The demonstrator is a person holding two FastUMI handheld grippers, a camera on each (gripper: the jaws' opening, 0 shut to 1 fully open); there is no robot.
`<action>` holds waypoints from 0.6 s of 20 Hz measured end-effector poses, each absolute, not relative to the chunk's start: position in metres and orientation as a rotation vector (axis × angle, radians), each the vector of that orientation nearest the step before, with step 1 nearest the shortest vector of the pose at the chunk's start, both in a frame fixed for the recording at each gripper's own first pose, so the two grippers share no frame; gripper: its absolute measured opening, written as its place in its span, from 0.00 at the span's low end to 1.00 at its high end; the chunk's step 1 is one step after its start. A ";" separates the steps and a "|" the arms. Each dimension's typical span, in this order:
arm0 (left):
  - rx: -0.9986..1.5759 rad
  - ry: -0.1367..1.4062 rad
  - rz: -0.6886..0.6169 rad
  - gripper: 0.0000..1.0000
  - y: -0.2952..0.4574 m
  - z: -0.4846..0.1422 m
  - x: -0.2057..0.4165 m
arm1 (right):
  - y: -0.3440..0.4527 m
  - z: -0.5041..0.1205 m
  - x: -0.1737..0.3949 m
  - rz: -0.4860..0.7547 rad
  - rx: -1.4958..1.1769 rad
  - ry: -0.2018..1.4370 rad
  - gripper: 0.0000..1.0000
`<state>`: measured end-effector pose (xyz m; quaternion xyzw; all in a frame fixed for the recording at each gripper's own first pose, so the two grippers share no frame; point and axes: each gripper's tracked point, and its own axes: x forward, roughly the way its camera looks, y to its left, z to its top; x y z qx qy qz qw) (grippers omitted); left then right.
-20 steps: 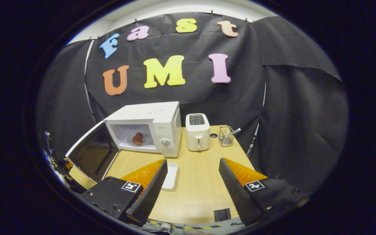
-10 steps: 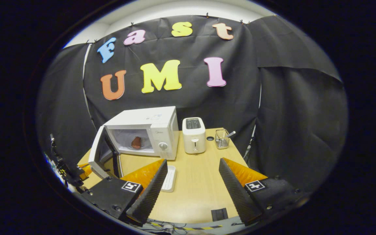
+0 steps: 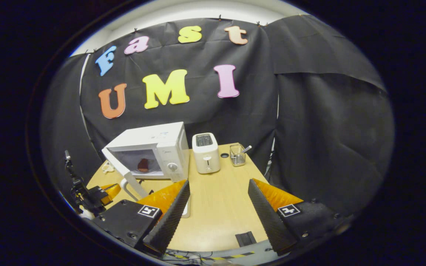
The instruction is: Open the microwave oven with the left hand, put the food in, and close the microwave oven.
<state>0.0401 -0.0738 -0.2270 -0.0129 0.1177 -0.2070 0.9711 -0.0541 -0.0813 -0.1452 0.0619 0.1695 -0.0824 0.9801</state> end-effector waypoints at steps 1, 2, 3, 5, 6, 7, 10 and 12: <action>-0.027 0.238 -0.434 0.01 -0.080 -0.227 0.047 | -0.083 -0.146 -0.055 -0.181 0.127 0.341 1.00; -0.029 0.236 -0.448 0.00 -0.086 -0.227 0.054 | -0.086 -0.147 -0.056 -0.199 0.129 0.344 1.00; -0.031 0.238 -0.464 0.01 -0.094 -0.227 0.059 | -0.087 -0.148 -0.055 -0.214 0.132 0.345 1.00; -0.031 0.237 -0.485 0.01 -0.108 -0.227 0.070 | -0.090 -0.149 -0.055 -0.242 0.136 0.349 1.00; -0.024 0.230 -0.484 0.01 -0.108 -0.226 0.076 | -0.091 -0.148 -0.054 -0.254 0.137 0.350 1.00; -0.031 0.231 -0.496 0.00 -0.116 -0.226 0.081 | -0.092 -0.149 -0.053 -0.263 0.138 0.351 1.00; -0.042 0.230 -0.512 0.00 -0.125 -0.227 0.095 | -0.091 -0.148 -0.048 -0.283 0.139 0.351 1.00; -0.046 0.228 -0.511 0.00 -0.128 -0.228 0.106 | -0.088 -0.149 -0.046 -0.294 0.141 0.354 1.00</action>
